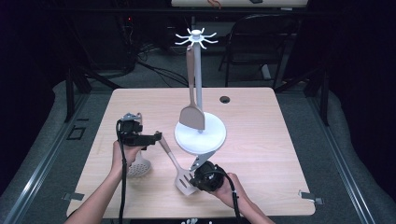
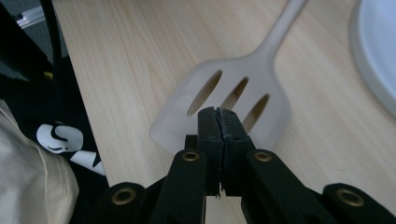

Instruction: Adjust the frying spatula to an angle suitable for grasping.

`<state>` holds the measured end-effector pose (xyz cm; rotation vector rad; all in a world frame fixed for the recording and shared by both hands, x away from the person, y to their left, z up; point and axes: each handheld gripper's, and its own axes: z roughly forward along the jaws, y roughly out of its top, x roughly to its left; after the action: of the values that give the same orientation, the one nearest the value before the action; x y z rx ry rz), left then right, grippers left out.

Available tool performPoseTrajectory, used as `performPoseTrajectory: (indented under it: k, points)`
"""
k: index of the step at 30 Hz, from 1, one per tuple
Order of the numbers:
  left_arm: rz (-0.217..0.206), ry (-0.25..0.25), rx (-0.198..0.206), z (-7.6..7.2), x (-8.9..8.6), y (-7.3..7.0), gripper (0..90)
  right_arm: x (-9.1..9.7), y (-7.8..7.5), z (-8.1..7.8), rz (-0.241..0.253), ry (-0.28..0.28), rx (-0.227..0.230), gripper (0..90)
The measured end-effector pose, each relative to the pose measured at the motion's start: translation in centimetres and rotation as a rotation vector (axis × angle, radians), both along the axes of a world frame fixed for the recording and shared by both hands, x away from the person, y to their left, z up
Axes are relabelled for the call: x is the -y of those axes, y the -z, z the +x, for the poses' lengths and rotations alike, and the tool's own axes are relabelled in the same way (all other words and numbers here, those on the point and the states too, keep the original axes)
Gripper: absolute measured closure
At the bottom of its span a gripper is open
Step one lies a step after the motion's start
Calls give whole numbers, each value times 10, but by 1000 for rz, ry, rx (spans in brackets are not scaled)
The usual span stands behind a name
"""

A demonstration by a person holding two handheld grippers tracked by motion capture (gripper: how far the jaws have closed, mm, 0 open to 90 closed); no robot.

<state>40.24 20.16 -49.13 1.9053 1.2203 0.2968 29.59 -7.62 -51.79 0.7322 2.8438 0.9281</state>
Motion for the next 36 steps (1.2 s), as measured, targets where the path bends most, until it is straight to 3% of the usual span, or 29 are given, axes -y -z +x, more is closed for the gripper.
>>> performPoseTrajectory:
  k: [3,5,6,8,10,21,29,31,36]
  points:
    - [10,7,-6,-1,4,1,51,-2,11,2,-45,-12,-29,899]
    - [12,6,-10,-1,4,1,51,-3,14,2,-49,-10,-36,897]
    - [8,0,-20,-1,6,3,50,-4,20,3,-89,-11,-31,879]
    - [6,-4,-28,-1,7,4,50,-4,24,4,-102,-8,-35,875]
    - [11,-2,-36,-1,9,6,51,-4,30,6,-148,-9,-36,886]
    - [-6,-33,-107,6,17,20,78,-3,35,5,-132,-17,-38,900]
    - [-3,-59,-130,11,15,28,122,-2,35,5,-131,-21,-35,900]
    - [-19,-68,-149,14,16,32,144,-2,35,5,-131,-22,-34,900]
    - [0,-68,-172,21,18,37,183,-2,35,5,-130,-23,-35,900]
